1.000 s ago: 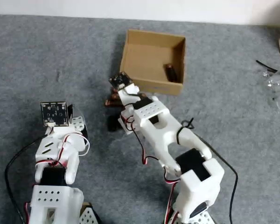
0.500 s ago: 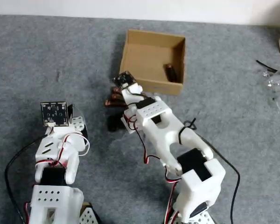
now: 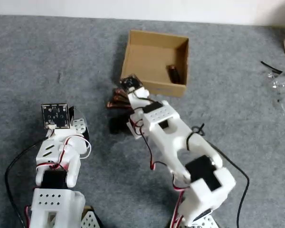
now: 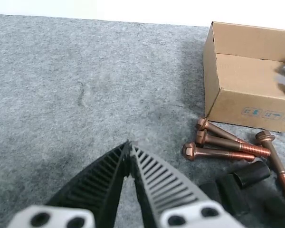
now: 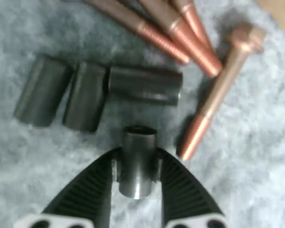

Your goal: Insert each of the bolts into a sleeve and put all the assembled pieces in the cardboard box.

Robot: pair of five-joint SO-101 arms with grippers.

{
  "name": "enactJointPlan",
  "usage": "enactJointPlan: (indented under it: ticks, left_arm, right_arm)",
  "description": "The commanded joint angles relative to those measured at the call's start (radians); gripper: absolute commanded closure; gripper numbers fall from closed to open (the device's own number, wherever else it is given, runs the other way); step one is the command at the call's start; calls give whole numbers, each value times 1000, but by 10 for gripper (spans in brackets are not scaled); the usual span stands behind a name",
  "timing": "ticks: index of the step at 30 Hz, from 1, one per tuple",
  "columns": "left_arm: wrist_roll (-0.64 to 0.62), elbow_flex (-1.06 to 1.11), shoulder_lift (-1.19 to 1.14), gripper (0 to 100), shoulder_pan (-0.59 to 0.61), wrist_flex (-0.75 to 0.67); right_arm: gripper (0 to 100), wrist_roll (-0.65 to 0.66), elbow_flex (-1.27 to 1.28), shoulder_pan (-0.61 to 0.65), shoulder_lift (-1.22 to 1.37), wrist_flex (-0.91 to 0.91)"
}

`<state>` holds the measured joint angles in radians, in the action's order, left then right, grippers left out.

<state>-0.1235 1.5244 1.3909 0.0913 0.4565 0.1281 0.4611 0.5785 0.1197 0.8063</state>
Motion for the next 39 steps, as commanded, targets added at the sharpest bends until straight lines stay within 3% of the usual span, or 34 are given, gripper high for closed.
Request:
enactJointPlan:
  ticks: [1, 11, 23, 39]
  left_arm:
    - [5, -7, 5, 995, -16, -23]
    - [5, -7, 5, 995, -16, -23]
    - [5, -7, 5, 995, -15, -23]
    - [5, -5, 5, 969, -16, -23]
  right_arm:
    - [993, -8, 36, -21, -148, -21]
    - [993, -3, 257, -25, -386, -153]
    - [993, -2, 498, -199, -753, -153]
    - [993, -2, 957, -346, -1435, -150]
